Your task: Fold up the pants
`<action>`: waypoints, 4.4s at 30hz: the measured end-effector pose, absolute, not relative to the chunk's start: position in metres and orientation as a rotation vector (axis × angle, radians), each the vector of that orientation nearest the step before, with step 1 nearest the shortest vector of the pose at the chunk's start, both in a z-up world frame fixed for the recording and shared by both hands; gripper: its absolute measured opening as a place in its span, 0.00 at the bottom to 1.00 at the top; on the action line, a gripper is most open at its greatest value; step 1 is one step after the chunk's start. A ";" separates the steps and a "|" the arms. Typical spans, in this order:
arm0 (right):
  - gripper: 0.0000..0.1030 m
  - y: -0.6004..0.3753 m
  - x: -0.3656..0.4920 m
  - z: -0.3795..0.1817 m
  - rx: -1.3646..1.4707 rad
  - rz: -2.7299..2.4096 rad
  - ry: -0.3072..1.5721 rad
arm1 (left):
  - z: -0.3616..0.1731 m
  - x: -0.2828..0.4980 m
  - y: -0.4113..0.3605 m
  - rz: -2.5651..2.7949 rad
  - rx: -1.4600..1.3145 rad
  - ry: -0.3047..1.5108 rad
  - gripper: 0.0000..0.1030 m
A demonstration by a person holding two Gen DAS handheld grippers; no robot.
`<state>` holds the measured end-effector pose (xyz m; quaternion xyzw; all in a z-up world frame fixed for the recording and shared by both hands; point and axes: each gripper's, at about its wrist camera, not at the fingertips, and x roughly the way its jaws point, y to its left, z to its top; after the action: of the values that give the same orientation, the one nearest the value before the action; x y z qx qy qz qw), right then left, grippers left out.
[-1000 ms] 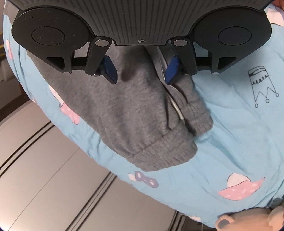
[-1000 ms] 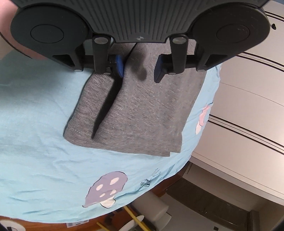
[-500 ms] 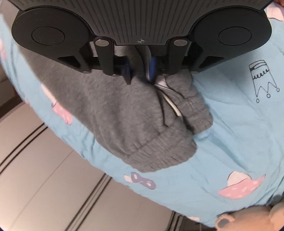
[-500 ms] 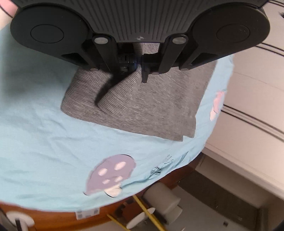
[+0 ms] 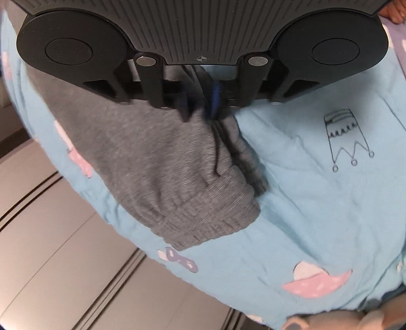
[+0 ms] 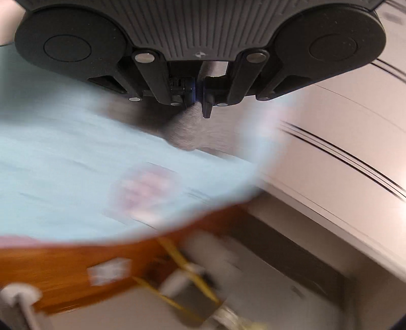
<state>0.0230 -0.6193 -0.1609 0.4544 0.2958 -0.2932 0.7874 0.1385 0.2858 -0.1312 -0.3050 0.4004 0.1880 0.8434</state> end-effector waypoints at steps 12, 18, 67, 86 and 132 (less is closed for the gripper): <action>0.52 -0.531 0.082 -0.051 0.608 -0.599 0.480 | -0.092 0.119 0.253 0.598 -0.447 0.630 0.89; 0.57 -0.379 0.228 -0.067 0.534 0.067 0.766 | -0.114 0.140 0.229 0.690 -0.182 0.776 0.89; 1.00 -0.143 0.437 -0.185 0.971 0.732 1.537 | -0.137 0.144 0.189 0.672 0.041 0.772 0.96; 0.99 -0.208 0.382 -0.141 0.791 0.587 1.282 | -0.129 0.141 0.174 0.649 0.024 0.751 0.96; 0.98 -0.201 0.453 -0.177 1.222 0.681 1.214 | -0.169 0.137 0.164 0.527 -0.171 0.679 1.00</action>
<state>0.4530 -0.2009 -0.1768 0.5274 0.5237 0.2937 0.6011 0.1375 0.1637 -0.1686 -0.0826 0.3290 0.2549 0.9055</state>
